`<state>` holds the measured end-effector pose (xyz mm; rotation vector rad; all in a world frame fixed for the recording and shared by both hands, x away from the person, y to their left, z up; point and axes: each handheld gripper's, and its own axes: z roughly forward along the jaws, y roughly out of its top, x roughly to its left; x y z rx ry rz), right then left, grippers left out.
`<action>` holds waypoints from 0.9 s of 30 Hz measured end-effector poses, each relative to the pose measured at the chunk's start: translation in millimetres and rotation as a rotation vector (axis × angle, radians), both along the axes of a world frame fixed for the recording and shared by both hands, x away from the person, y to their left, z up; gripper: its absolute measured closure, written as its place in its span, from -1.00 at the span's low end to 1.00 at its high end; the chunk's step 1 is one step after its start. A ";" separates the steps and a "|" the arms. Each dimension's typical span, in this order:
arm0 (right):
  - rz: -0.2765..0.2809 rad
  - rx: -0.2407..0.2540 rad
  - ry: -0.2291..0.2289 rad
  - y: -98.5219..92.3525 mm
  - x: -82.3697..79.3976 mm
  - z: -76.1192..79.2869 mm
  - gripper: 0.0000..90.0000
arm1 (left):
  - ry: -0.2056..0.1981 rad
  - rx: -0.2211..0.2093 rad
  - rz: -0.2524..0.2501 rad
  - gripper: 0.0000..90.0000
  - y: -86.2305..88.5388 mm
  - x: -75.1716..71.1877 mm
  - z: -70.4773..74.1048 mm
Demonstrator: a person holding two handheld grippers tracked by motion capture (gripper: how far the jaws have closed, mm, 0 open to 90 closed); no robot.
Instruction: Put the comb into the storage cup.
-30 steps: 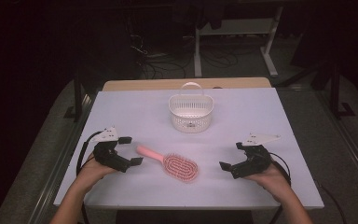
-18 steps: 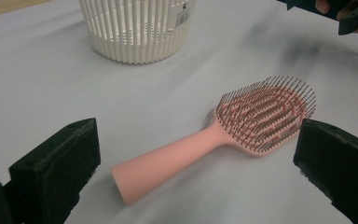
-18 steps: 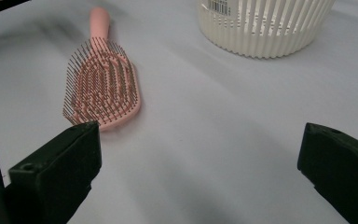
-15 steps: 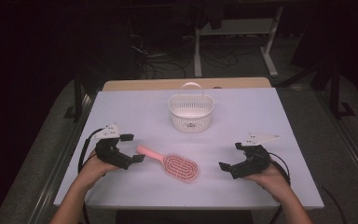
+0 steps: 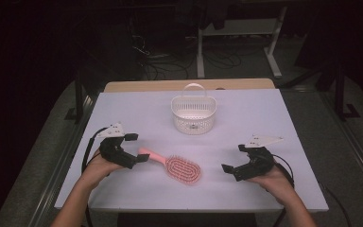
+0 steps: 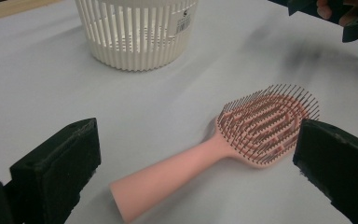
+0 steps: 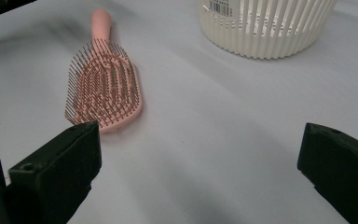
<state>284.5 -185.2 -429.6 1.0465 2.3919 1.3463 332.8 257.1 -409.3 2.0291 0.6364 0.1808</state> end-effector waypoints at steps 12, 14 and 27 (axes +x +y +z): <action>-0.001 -0.002 0.003 0.3 -0.2 -0.1 -1.00 | -0.004 -0.003 -0.009 -0.92 -4.2 6.6 1.9; 0.001 -0.003 0.002 0.4 -0.1 -0.2 -1.00 | -0.004 0.004 -0.006 -0.91 -4.5 9.1 1.8; 0.001 -0.006 0.005 0.6 -0.1 -0.4 -1.00 | -0.009 0.013 0.012 -0.69 -7.0 20.2 3.6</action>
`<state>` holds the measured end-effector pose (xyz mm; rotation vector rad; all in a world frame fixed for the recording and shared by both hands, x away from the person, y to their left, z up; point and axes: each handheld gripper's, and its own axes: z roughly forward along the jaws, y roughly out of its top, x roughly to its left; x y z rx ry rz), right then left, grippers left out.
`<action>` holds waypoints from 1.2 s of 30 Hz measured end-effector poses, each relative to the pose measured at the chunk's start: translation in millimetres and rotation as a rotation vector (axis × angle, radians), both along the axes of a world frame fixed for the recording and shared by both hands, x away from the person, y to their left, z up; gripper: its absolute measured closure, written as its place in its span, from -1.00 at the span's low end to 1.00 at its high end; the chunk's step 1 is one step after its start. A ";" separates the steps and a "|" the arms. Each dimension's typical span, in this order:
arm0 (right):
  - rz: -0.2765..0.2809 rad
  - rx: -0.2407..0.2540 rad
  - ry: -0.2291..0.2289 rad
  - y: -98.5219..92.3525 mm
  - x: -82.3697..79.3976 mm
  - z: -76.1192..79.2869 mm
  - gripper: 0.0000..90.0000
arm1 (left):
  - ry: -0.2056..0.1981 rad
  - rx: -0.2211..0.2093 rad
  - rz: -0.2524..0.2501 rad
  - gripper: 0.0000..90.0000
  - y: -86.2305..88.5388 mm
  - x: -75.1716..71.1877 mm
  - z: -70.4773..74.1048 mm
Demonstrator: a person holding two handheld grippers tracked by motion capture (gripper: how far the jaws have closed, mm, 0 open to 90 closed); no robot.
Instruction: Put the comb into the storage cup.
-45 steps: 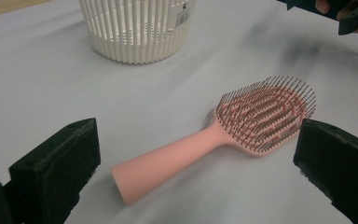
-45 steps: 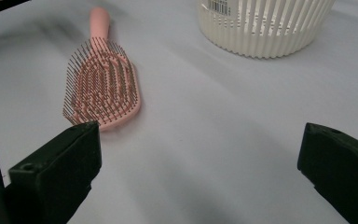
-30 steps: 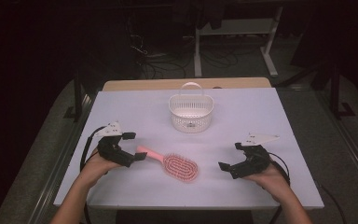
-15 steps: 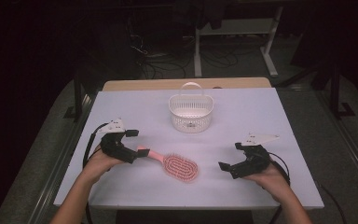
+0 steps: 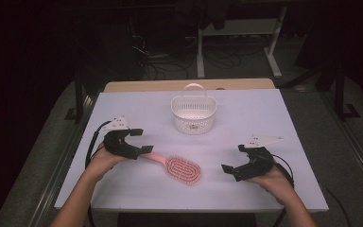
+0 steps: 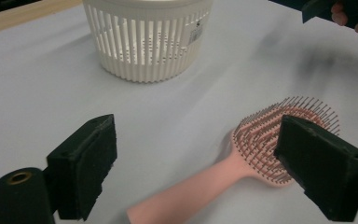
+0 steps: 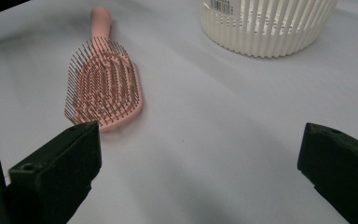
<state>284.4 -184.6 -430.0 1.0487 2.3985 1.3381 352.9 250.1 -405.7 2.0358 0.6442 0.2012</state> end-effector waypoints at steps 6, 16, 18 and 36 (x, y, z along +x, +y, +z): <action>0.001 -0.001 0.002 0.2 0.0 -0.2 -1.00 | 0.005 0.004 0.009 -0.50 -0.2 6.6 0.7; 0.001 -0.001 0.003 0.0 0.4 -0.4 -1.00 | 0.017 0.049 0.018 -0.10 -6.7 16.3 -1.0; 0.001 -0.002 0.002 0.0 0.4 -0.5 -1.00 | 0.026 0.056 0.010 0.03 -8.4 18.3 -1.8; 0.010 -0.010 0.007 1.1 1.0 -2.0 -1.00 | 0.065 0.157 0.021 0.89 -18.8 29.6 -16.6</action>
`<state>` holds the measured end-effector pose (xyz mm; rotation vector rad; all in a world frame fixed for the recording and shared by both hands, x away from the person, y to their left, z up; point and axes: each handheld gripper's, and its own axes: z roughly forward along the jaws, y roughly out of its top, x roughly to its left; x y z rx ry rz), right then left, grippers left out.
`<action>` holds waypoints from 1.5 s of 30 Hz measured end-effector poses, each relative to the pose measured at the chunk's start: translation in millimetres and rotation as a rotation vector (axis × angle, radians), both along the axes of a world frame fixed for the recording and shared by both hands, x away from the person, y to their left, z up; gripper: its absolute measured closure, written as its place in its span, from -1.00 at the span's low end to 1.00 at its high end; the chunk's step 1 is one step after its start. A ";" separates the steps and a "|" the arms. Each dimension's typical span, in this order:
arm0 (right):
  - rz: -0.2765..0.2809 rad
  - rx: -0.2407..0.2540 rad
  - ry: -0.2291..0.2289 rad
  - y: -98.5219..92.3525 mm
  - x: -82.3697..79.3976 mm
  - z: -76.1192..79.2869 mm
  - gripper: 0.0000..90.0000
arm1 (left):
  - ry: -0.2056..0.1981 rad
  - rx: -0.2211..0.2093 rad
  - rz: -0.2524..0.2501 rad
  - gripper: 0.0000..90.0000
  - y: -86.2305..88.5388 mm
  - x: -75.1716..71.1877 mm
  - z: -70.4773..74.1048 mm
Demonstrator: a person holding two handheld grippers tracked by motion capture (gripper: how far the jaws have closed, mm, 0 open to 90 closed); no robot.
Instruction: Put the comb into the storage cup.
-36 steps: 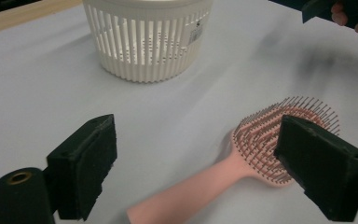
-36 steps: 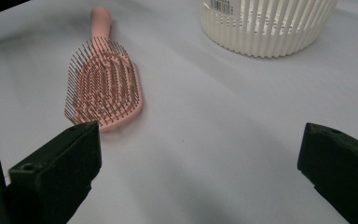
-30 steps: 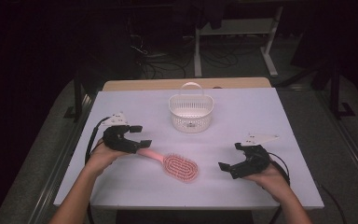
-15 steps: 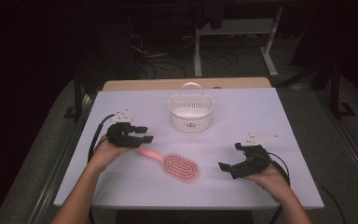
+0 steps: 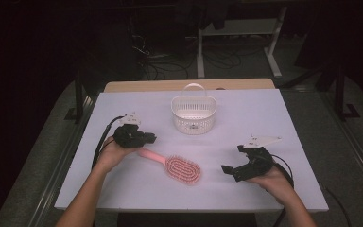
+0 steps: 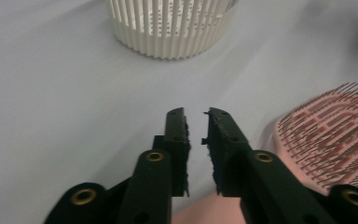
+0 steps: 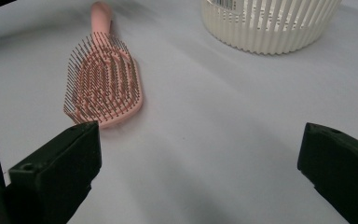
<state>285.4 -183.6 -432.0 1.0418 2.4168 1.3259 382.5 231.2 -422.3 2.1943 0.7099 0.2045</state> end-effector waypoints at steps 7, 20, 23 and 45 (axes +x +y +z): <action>0.002 0.001 0.000 -0.2 0.3 -0.4 -1.00 | 0.024 0.043 0.003 1.00 0.0 3.2 -5.8; 0.000 0.001 0.000 -0.7 0.4 -0.3 -1.00 | 0.071 0.077 0.007 1.00 1.0 8.5 -14.7; 0.000 0.000 0.001 -0.6 0.4 -0.4 -1.00 | 0.078 0.083 0.010 1.00 1.0 9.1 -16.1; 0.002 -0.004 0.002 -0.4 -0.1 -0.5 -1.00 | 0.114 0.161 -0.014 1.00 -0.6 8.0 -21.8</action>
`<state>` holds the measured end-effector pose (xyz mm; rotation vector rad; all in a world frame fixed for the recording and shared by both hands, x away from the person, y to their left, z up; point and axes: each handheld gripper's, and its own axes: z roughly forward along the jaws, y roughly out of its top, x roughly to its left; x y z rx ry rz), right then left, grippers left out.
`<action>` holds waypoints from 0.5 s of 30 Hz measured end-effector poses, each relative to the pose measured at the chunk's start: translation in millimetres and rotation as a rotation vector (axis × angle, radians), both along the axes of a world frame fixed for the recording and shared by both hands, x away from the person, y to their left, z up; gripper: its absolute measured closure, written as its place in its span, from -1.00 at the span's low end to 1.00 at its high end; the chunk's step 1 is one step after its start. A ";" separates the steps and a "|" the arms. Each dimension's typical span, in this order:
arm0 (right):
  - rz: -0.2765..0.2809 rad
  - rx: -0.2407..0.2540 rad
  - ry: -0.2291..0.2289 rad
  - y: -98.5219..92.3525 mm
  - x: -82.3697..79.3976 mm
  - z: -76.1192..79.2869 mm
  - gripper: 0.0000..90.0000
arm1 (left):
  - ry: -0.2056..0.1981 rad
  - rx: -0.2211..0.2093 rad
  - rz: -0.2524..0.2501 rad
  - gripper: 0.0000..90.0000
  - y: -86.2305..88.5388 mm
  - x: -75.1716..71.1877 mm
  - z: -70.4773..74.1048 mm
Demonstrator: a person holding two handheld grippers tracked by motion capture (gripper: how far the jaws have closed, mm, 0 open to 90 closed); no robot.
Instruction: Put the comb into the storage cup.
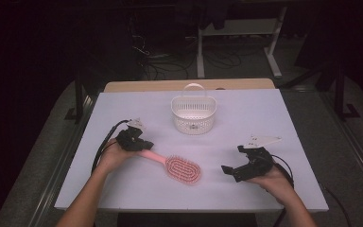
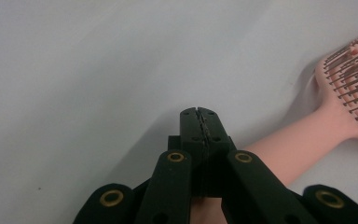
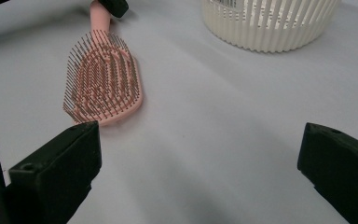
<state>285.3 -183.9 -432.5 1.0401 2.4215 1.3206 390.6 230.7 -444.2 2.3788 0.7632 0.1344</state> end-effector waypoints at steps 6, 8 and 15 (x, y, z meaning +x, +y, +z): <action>-0.001 -0.001 0.001 -0.1 -0.1 -0.2 -1.00 | 0.008 0.012 -0.006 1.00 2.2 -2.0 -0.3; -0.001 -0.001 0.001 -0.2 -0.3 -0.2 -1.00 | 0.011 0.014 -0.009 1.00 2.9 -3.2 -0.2; -0.003 0.000 0.002 -0.3 -0.3 -0.4 -1.00 | 0.026 0.006 -0.007 1.00 10.0 -8.9 -1.2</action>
